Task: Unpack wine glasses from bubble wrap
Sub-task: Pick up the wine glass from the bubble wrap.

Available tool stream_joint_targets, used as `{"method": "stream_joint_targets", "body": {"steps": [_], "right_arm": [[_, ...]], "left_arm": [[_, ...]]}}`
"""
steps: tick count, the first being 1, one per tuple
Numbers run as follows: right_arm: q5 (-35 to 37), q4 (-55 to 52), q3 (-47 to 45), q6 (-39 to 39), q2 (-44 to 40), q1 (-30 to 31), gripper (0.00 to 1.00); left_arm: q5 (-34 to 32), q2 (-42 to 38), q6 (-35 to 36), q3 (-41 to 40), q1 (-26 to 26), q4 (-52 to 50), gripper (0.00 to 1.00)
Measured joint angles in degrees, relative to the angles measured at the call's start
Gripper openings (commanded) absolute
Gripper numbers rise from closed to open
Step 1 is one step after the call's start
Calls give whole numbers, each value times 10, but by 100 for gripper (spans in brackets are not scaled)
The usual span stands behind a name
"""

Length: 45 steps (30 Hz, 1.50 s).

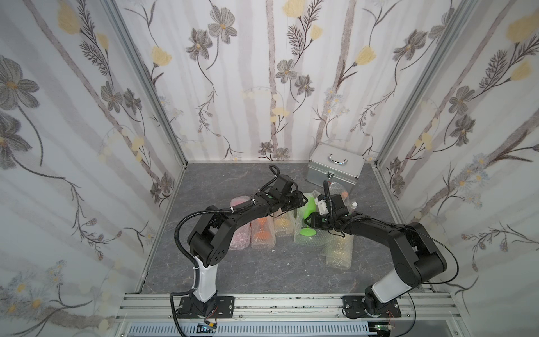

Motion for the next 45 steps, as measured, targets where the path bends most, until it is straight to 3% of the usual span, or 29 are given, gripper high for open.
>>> {"method": "stream_joint_targets", "body": {"steps": [15, 29, 45], "right_arm": [[1, 14, -10, 3, 5, -11, 19], [14, -2, -23, -27, -59, -35, 5], [37, -39, -20, -83, -124, -38, 3]], "left_arm": [[-2, 34, 12, 17, -2, -31, 39], [-7, 34, 7, 18, 7, -38, 38], [-1, -8, -3, 10, 44, -46, 41]]}}
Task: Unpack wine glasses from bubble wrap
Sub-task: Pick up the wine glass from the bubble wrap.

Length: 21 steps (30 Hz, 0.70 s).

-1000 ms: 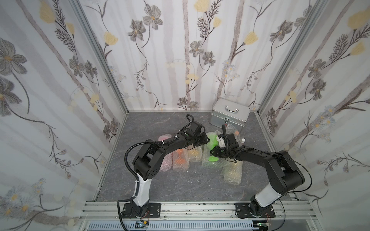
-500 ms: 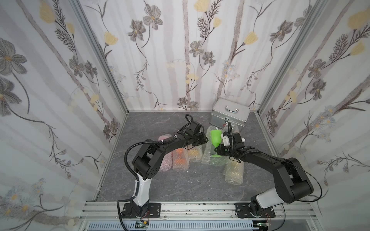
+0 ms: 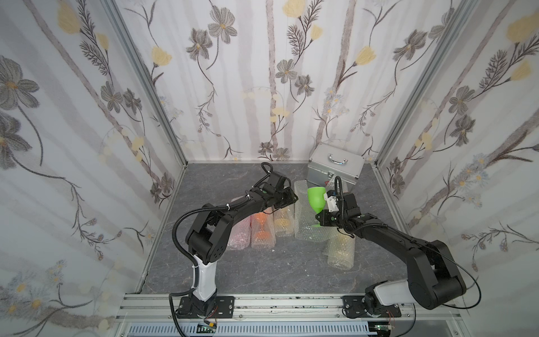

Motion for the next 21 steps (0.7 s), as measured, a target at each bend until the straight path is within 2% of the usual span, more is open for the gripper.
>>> {"method": "stream_joint_targets", "body": {"steps": [5, 11, 21], "right_arm": [[29, 1, -1, -16, -34, 8, 3], [89, 23, -2, -64, -66, 48, 2], [193, 217, -89, -208, -78, 147, 0]], "left_arm": [[12, -29, 1, 0, 13, -3, 43], [34, -64, 6, -1, 45, -9, 45], [85, -148, 33, -2, 101, -43, 48]]}}
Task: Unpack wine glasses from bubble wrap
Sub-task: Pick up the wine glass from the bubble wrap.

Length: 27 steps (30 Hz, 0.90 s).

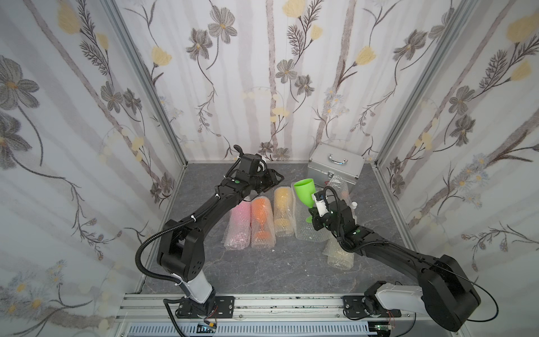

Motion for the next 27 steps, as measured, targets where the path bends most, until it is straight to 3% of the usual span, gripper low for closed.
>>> {"method": "stream_joint_targets", "body": {"steps": [10, 18, 27], "right_arm": [[74, 147, -49, -141, 16, 67, 0], [95, 160, -50, -172, 20, 82, 0], [113, 159, -42, -184, 31, 98, 0]], "left_arm": [[61, -4, 61, 16, -7, -85, 46], [79, 1, 97, 19, -26, -123, 36], [38, 16, 145, 69, -40, -195, 21]]}}
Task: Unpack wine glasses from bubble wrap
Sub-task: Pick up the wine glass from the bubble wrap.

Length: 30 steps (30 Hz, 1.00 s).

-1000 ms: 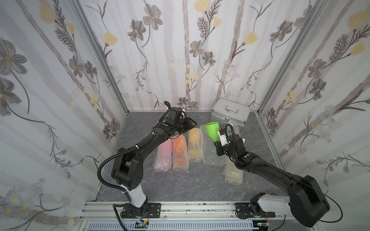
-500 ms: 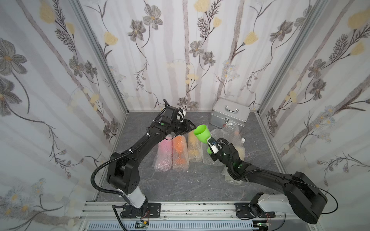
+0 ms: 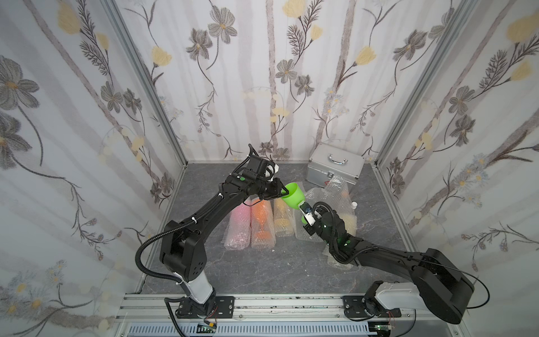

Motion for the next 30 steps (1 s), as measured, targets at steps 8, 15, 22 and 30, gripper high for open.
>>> {"method": "stream_joint_targets", "body": {"steps": [8, 15, 22, 30], "right_arm": [[19, -7, 8, -10, 14, 16, 1], [18, -29, 18, -12, 16, 18, 14], [-6, -41, 27, -11, -1, 18, 45], [-94, -66, 43, 32, -56, -2, 57]], "left_arm": [[-36, 8, 35, 23, -2, -61, 5], [-48, 8, 47, 27, -3, -80, 0], [-72, 8, 47, 29, 16, -83, 0], [-91, -5, 45, 31, 49, -84, 0]]}}
